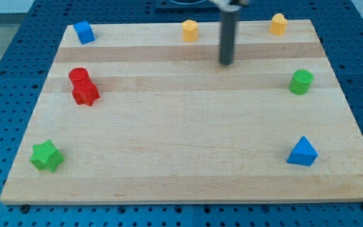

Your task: Push the yellow heart to the right parallel of the yellow hexagon

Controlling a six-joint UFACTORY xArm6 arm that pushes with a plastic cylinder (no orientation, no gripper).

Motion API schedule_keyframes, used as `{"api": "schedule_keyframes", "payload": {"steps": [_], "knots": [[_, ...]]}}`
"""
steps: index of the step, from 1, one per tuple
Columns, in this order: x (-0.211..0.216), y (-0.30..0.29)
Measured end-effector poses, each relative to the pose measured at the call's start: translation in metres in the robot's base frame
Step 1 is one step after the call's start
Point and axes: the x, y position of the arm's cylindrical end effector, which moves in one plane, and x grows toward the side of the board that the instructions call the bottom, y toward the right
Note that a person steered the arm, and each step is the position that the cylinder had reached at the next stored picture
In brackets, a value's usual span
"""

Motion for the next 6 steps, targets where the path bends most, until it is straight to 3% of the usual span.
{"api": "schedule_keyframes", "payload": {"steps": [2, 3, 6], "knots": [[-0.081, 0.167], [-0.12, 0.176], [-0.104, 0.024]]}}
